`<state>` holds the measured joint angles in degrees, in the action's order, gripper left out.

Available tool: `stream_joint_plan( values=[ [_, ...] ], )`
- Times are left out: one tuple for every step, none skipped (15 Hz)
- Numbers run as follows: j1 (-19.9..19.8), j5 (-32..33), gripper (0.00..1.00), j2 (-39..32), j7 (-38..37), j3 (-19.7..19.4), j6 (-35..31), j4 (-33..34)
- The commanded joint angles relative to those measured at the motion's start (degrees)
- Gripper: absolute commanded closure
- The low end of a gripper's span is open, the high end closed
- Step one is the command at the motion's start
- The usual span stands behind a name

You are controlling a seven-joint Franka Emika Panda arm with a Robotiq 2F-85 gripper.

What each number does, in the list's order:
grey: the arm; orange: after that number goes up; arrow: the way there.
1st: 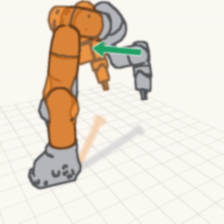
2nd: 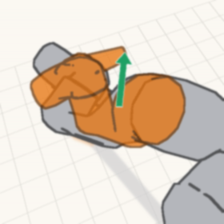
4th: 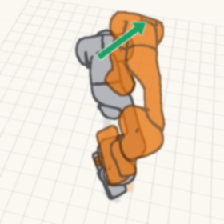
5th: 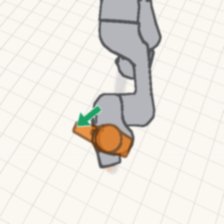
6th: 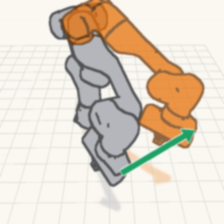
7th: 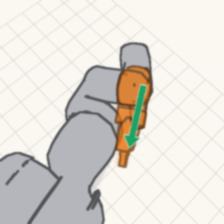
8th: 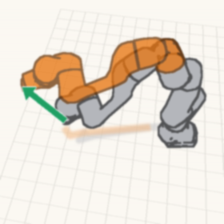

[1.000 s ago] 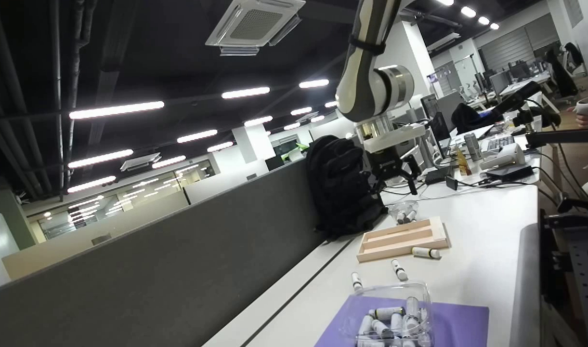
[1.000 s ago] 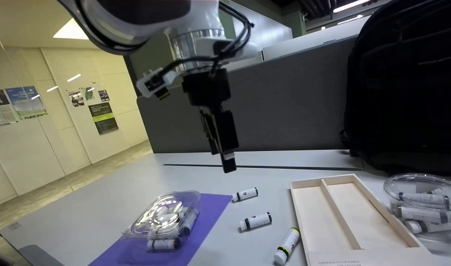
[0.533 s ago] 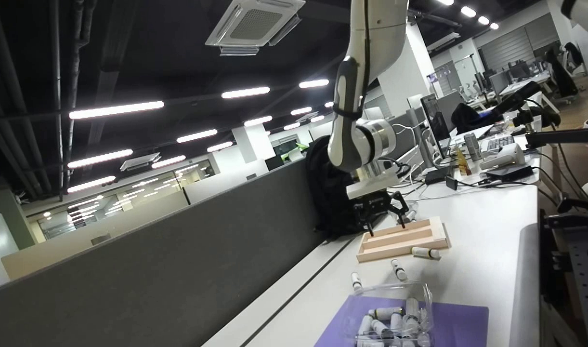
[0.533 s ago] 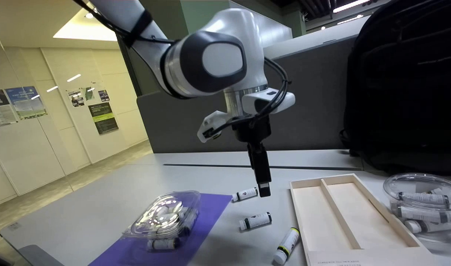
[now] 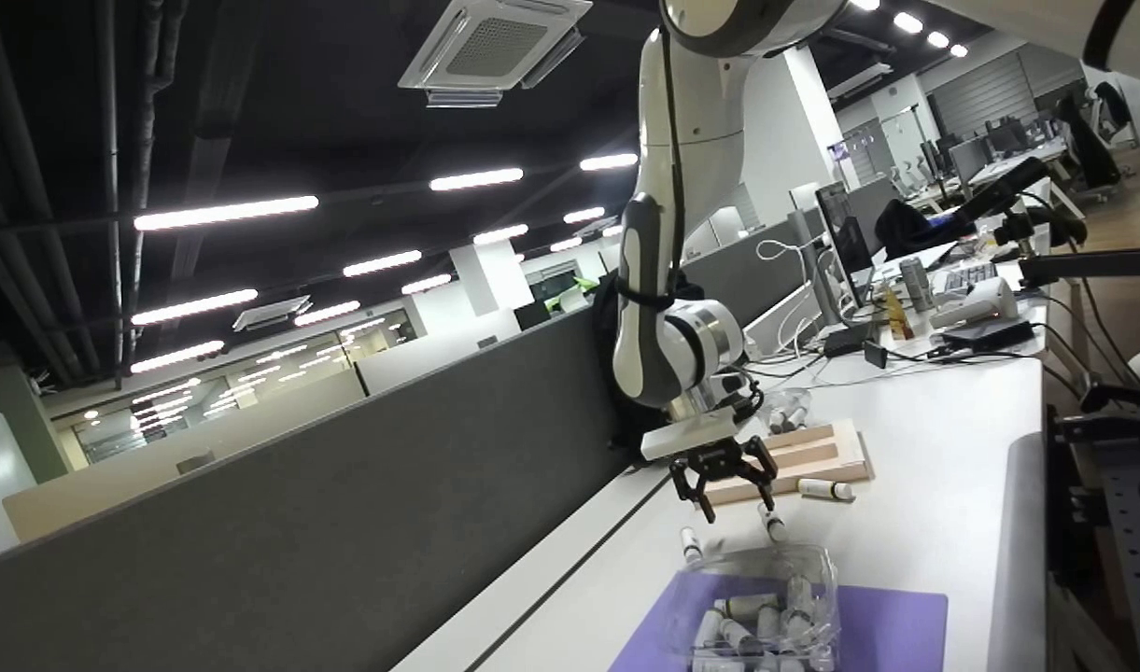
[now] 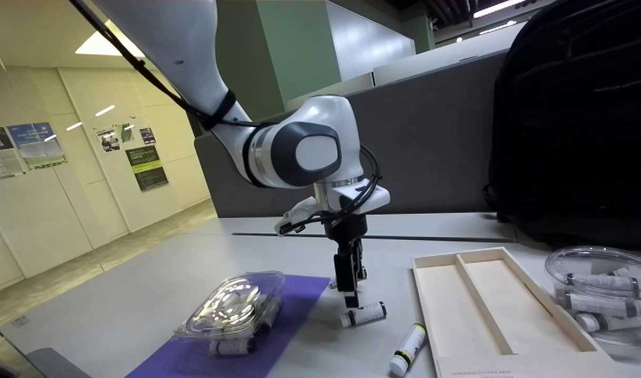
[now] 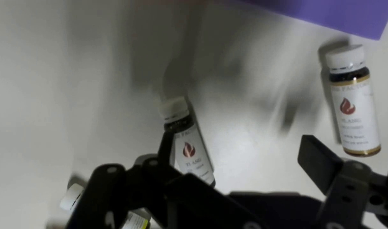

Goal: Pick up the middle white object and place it on the bottom part of the tray to the right

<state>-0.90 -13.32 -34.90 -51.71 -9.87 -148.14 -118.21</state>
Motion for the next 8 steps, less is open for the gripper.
stream_joint_plan(
  values=[
    [0.49, -0.66, 0.00, 0.88, -0.71, -0.29, -0.55, -1.78],
    [0.13, -0.85, 0.00, 1.40, 0.30, 0.07, -0.84, -2.54],
    [-0.14, -0.75, 0.00, 2.15, 1.37, 0.23, -1.13, -3.47],
    [-0.37, -0.79, 0.00, 2.99, 2.44, 0.44, -1.76, -4.40],
    [-0.68, -0.86, 0.00, 4.15, 3.80, 0.63, -2.42, -5.45],
    [-1.08, -1.45, 0.00, 4.86, 4.44, 0.75, -2.90, -5.81],
    [0.11, -0.53, 0.00, 1.06, 2.67, -0.05, -1.68, -2.54],
    [0.04, -0.53, 0.00, 1.51, 2.92, -0.07, -1.72, -2.82]
  ],
)
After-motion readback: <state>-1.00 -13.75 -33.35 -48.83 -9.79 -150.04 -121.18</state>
